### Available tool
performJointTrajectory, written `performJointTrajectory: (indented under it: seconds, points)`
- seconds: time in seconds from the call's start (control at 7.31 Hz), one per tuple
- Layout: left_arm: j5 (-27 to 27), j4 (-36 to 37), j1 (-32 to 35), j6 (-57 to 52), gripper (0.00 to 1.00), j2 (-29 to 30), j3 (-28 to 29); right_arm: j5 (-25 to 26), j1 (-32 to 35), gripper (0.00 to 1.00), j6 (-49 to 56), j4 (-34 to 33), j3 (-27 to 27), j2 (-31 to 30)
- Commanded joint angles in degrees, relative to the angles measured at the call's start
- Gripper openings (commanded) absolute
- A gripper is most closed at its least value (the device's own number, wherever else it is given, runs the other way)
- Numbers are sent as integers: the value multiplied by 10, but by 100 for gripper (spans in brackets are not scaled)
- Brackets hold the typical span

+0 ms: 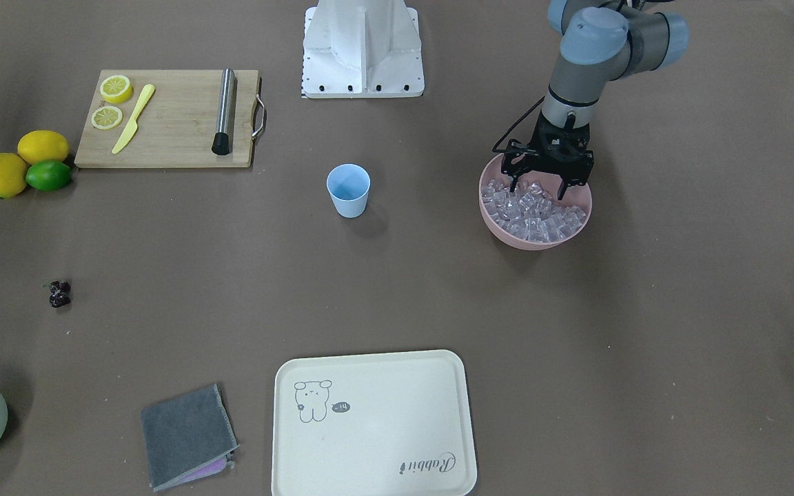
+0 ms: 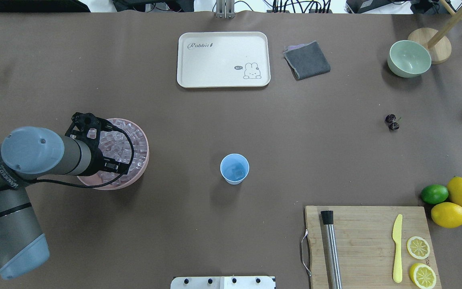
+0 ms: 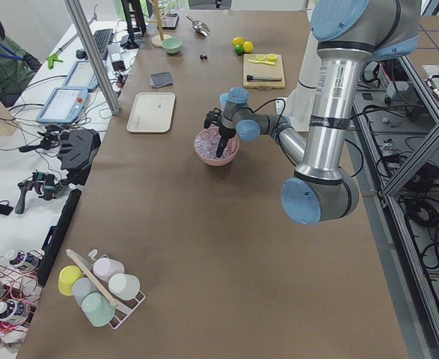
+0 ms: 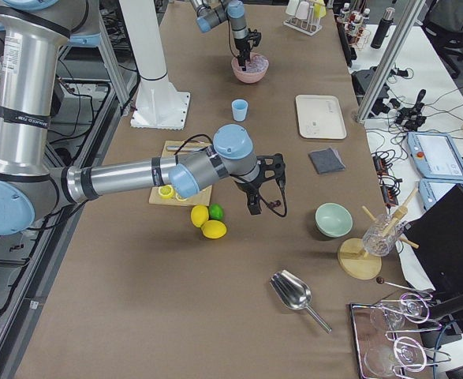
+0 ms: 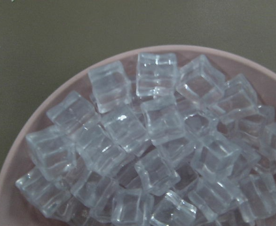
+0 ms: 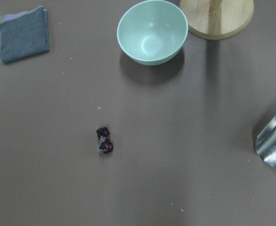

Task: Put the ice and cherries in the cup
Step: 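Move the left gripper back over the pink bowl of ice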

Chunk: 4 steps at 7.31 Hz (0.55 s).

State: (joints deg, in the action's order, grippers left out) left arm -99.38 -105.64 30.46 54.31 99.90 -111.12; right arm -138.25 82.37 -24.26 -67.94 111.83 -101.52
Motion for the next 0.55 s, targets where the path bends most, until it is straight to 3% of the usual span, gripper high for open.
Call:
performJointTrajectory:
  seconds: [0.0,0.41]
  points:
    - [1,0,-13,0,92,-1,0,0,0,100,0,0,0,0]
    - [1,1,-19,1,91,-1,8,0,0,100,0,0,1,-1]
